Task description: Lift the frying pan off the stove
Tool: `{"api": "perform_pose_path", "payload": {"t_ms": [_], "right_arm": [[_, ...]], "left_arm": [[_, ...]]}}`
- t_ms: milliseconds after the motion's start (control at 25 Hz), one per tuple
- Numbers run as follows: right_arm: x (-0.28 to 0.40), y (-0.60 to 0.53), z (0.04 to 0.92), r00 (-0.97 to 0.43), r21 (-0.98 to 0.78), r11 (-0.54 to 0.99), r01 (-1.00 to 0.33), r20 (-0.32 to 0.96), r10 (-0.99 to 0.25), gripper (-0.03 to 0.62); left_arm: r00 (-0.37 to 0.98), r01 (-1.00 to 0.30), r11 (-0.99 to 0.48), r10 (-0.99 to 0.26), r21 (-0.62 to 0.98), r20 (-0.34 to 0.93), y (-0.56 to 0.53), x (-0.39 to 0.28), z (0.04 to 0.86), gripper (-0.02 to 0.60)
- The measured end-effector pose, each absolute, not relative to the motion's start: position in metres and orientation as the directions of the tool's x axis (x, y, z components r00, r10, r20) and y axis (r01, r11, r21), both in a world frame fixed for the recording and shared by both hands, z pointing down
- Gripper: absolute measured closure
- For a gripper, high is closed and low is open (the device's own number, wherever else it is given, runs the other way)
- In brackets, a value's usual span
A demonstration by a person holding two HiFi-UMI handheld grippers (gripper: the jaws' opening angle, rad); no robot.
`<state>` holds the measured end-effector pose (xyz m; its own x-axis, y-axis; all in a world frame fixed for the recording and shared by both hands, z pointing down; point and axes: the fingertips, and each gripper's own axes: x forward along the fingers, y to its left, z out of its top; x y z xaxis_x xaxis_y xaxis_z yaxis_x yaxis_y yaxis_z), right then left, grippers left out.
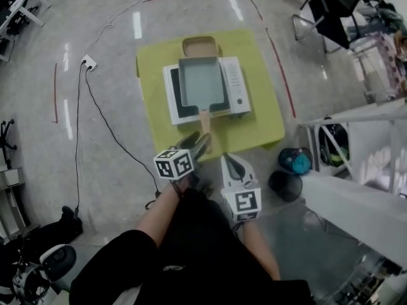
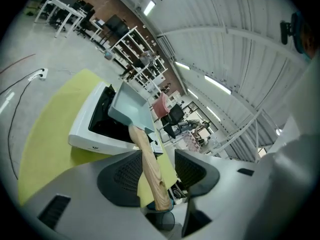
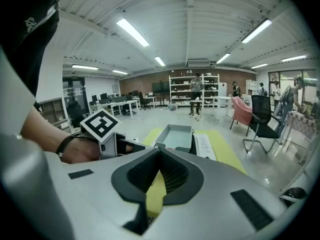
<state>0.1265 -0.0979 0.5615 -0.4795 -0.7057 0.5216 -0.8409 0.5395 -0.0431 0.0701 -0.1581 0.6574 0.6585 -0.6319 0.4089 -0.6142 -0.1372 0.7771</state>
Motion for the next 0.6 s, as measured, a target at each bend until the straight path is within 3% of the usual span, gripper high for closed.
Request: {"api": "perform_pose_path", "payload": {"t_ms": [360,600], "right_arm": [[0.120,-0.140,0.579,-0.486,-0.049,0.546,-0.836,0.528,-0.697,0.579],[0.119,-0.170,0.581,-0.489,-0.044,0.547,-0.836,0.513,-0.706,0.579]], "left_arm": [[0.671,-0.549,-0.029,-0.611,0.835,0.420,-0.182,0.074,0.698,0.328],[0.687,-0.476,-0.034,-0.638,0.879,0.347,-0.202,0.087,0.695,0.324]]}}
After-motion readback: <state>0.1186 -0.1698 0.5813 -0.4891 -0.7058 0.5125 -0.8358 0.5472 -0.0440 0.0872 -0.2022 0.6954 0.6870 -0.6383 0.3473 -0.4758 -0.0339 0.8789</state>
